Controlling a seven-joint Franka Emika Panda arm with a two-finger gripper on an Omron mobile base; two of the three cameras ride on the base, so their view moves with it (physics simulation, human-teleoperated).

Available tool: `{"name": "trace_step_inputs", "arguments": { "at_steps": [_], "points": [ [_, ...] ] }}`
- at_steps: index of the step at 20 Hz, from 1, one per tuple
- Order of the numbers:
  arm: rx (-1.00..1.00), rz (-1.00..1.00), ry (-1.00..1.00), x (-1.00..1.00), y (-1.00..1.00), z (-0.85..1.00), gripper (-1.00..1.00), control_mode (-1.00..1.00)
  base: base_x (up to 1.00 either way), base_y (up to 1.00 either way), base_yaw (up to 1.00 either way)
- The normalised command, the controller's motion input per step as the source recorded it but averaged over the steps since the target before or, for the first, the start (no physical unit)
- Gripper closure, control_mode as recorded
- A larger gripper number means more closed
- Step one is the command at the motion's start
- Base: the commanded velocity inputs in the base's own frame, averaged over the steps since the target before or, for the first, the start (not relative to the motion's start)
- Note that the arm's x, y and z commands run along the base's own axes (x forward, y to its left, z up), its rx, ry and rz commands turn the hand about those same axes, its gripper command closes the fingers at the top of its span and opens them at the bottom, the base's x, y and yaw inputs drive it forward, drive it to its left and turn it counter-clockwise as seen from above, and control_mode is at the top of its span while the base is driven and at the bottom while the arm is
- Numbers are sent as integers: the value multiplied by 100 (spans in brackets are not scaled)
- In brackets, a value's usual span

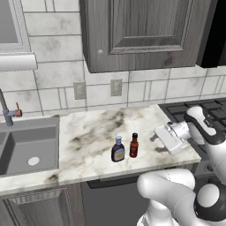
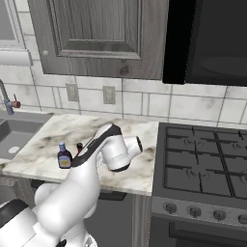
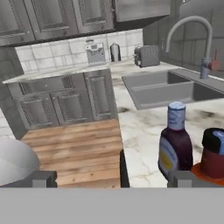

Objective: Place the condiment bottle and condiment bottle from the counter to the top shelf of the fridge. If the existing items in the fridge are on the top shelf, move them to other shelves.

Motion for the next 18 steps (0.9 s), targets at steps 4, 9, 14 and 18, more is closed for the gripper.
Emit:
{"name": "trace_step_inputs", "arguments": {
  "at_steps": [4, 9, 14, 18],
  "points": [
    [4, -4, 0, 22, 8, -15, -100, -100, 0, 0, 0],
    [3, -1, 0, 25, 0, -13, -100, -100, 0, 0, 0],
    [3, 0, 0, 36, 0, -13, -100, -100, 0, 0, 0],
    [3, 0, 0, 33, 0, -15, -100, -100, 0, 0, 0]
  ]
}}
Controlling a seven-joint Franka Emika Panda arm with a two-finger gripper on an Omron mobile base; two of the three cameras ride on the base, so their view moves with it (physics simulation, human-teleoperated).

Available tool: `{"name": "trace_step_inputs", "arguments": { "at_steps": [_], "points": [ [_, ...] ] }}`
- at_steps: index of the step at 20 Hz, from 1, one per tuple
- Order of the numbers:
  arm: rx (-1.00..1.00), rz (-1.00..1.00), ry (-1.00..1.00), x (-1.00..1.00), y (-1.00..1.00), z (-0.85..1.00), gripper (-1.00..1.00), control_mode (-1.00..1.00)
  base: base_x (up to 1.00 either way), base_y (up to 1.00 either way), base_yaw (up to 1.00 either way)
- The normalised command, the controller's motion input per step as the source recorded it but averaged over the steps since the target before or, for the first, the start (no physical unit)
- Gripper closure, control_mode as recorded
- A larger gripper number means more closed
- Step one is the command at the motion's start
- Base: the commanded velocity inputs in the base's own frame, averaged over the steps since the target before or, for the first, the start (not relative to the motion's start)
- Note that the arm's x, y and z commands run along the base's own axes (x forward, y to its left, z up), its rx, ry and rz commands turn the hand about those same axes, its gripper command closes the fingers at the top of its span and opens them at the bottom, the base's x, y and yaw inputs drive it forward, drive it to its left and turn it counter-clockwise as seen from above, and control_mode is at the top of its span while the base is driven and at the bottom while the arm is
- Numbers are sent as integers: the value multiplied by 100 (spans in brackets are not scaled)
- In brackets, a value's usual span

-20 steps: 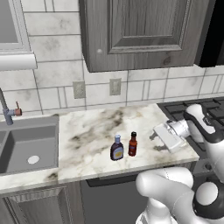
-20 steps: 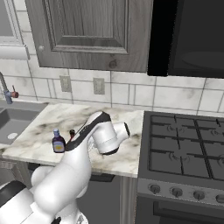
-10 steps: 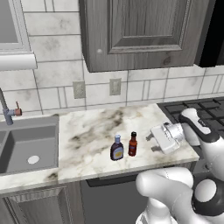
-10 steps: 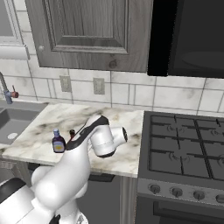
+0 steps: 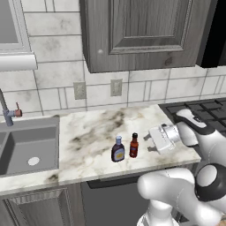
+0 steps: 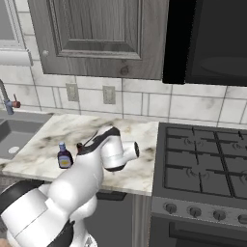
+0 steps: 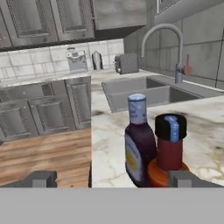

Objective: Place the condiment bottle and condiment bottle from the counter to the top shelf of the fridge. If the existing items in the fridge are on the top shelf, move them to other shelves.

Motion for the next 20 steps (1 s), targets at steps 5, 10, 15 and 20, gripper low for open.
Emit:
{"name": "trace_step_inputs", "arguments": {
  "at_steps": [5, 10, 15, 20],
  "points": [
    [3, 0, 0, 19, 1, -18, -100, -100, 0, 0, 0],
    [2, 0, 0, 2, 0, -11, -100, -100, 0, 0, 0],
    [0, 0, 0, 0, 2, -2, -100, -100, 0, 0, 0],
    [0, 0, 0, 10, 9, 0, -100, -100, 0, 0, 0]
  ]
}}
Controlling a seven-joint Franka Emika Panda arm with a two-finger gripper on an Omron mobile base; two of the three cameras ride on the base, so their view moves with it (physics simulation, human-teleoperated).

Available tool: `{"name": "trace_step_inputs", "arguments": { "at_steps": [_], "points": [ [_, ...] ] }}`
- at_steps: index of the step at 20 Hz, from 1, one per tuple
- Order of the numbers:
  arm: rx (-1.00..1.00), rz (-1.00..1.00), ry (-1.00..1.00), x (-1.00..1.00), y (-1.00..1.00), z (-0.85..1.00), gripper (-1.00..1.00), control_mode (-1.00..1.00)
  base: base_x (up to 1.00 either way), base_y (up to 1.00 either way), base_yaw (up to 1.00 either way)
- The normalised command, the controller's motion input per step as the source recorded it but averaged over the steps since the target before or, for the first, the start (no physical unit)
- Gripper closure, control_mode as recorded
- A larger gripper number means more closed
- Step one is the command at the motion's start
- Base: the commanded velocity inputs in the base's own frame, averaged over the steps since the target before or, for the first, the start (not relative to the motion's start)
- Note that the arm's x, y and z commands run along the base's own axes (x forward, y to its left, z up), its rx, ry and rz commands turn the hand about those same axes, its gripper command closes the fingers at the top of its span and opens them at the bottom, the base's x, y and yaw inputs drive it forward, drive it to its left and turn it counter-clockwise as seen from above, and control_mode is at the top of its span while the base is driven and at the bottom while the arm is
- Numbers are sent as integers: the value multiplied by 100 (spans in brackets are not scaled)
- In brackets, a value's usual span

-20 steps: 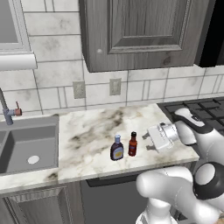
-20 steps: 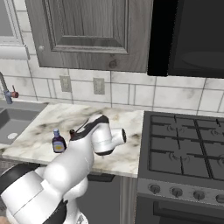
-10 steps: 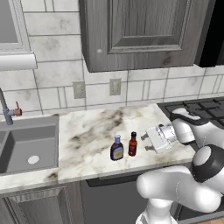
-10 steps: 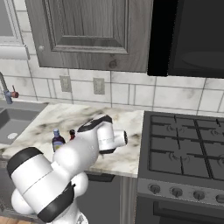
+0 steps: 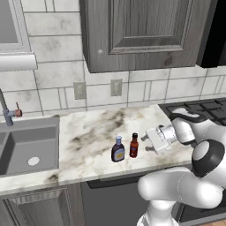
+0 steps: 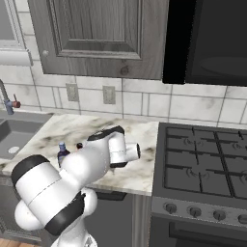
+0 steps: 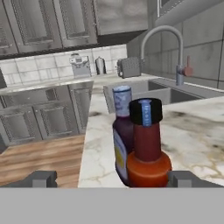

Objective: Place the condiment bottle and condiment bottle from the counter to the top shelf of the fridge. If the existing items in the fridge are on the top shelf, move them to other shelves.

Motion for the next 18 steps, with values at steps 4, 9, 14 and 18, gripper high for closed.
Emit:
{"name": "trace_step_inputs", "arguments": {
  "at_steps": [4, 9, 14, 18],
  "points": [
    [0, 0, 0, 19, 10, -1, -100, -100, 0, 0, 0],
    [0, 0, 0, 15, 12, -1, -100, -100, 0, 0, 0],
    [0, 0, 0, 3, 7, -1, -100, -100, 0, 0, 0],
    [0, 0, 0, 0, 7, -1, -100, -100, 0, 0, 0]
  ]
}}
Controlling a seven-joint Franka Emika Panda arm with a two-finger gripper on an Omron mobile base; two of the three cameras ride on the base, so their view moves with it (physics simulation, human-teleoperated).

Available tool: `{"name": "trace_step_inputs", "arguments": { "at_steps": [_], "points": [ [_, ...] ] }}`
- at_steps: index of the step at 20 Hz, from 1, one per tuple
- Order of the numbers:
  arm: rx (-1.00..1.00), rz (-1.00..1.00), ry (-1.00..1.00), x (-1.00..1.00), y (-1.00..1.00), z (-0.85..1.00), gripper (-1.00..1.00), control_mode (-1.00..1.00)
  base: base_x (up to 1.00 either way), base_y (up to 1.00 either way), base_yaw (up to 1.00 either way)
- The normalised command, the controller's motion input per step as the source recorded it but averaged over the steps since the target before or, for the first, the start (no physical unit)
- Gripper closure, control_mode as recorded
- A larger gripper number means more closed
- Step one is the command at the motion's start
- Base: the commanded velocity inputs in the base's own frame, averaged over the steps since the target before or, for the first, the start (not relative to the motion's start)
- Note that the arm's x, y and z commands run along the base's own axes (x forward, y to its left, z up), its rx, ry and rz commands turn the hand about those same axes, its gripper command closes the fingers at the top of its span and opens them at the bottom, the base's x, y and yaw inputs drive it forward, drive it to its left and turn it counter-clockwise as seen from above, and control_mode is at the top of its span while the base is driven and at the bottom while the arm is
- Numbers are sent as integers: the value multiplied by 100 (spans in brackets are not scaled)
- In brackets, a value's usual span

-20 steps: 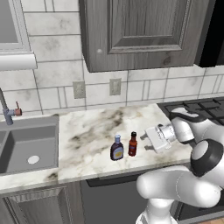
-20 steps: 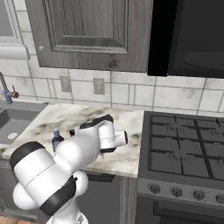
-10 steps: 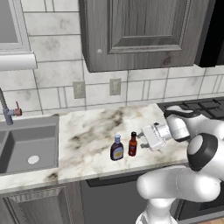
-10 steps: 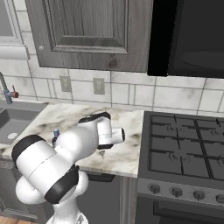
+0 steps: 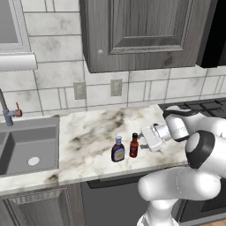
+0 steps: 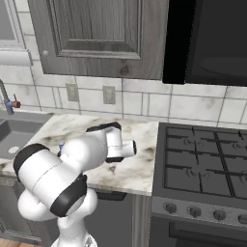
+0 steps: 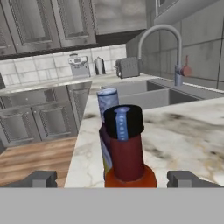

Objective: Place the condiment bottle and condiment bottle from the counter to the top shelf of the fridge. If the existing items in the fridge are on the top shelf, move them to other shelves.

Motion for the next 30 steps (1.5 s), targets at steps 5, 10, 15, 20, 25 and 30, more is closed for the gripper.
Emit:
{"name": "trace_step_inputs", "arguments": {
  "at_steps": [5, 10, 15, 20, 25, 30],
  "points": [
    [0, 0, 0, 2, 2, 0, -100, -100, 0, 0, 0],
    [0, 0, 0, 14, 0, 0, -100, -100, 0, 0, 0],
    [0, 0, 0, 16, 0, 0, -100, -100, 0, 0, 0],
    [0, 0, 0, 7, 0, 0, -100, -100, 0, 0, 0],
    [0, 0, 0, 0, 0, -1, -100, -100, 0, 0, 0],
    [0, 0, 0, 0, 6, 0, -100, -100, 0, 0, 0]
  ]
}}
